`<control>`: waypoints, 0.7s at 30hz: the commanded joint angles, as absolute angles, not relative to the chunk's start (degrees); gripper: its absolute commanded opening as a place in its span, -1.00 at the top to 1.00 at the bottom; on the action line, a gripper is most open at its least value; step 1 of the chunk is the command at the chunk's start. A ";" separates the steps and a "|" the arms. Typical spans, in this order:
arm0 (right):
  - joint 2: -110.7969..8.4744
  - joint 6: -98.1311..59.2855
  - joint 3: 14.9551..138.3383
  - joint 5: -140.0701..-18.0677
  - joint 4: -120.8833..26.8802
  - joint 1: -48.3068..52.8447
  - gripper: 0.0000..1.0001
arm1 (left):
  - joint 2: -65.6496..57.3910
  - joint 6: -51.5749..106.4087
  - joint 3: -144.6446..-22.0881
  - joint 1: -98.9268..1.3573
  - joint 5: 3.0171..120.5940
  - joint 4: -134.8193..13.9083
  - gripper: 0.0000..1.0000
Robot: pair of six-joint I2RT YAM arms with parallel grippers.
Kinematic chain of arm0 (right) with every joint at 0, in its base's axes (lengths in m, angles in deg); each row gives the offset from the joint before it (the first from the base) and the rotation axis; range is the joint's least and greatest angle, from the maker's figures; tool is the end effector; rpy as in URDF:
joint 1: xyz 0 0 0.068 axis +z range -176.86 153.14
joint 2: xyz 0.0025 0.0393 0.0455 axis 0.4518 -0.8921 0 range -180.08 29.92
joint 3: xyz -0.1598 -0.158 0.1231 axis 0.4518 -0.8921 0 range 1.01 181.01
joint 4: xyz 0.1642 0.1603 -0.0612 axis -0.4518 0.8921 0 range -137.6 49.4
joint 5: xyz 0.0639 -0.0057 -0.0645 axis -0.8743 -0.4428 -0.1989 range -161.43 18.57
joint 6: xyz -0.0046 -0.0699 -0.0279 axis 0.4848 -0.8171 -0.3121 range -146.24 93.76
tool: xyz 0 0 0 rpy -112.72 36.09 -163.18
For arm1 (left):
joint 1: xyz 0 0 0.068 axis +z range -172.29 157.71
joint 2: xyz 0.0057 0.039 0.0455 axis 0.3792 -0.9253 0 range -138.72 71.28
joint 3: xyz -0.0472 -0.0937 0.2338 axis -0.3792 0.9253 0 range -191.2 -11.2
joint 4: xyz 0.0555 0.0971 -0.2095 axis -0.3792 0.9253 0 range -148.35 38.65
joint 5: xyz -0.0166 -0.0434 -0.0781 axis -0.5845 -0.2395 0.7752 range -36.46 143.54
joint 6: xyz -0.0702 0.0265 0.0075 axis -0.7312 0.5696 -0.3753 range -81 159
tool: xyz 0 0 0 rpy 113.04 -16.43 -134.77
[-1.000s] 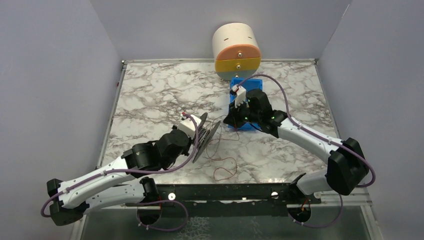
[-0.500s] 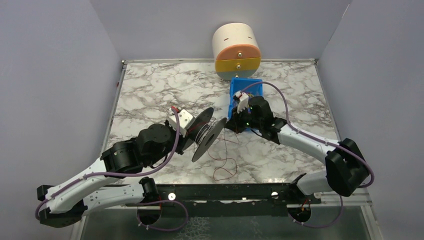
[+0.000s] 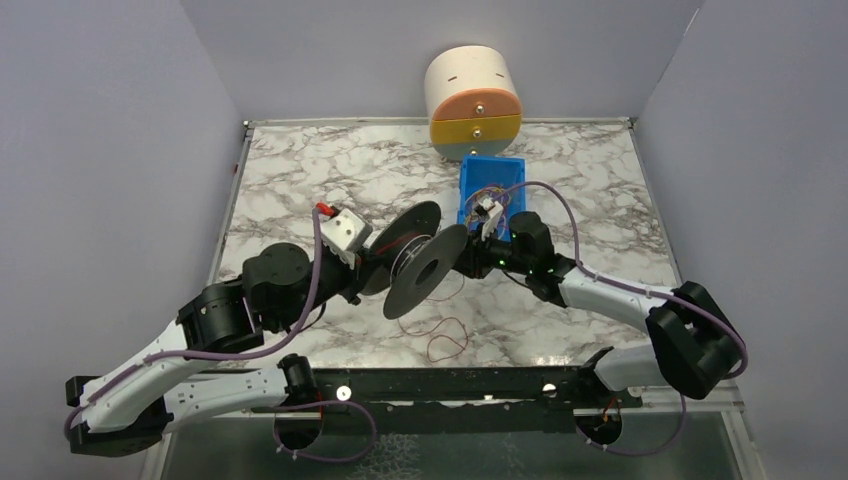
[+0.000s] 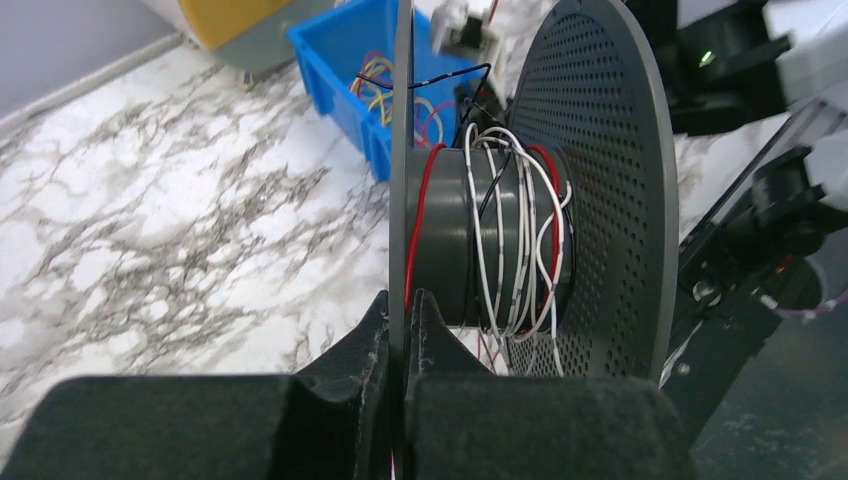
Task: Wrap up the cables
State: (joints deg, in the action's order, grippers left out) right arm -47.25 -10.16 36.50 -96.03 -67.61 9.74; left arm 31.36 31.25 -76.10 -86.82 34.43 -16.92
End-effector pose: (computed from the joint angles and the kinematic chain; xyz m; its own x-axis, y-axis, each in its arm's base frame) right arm 0.2181 0.1950 0.2045 -0.5210 -0.0734 -0.8504 -0.7372 0.5408 0.4050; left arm 0.0759 -0.1109 0.3809 -0.2174 0.1604 -0.9628 0.6951 0.7179 -0.0374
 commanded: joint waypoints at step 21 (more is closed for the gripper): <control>-50.97 2.66 27.05 -102.82 -92.15 9.27 0.19 | 33.69 27.14 -80.90 -87.03 34.93 -35.80 1.00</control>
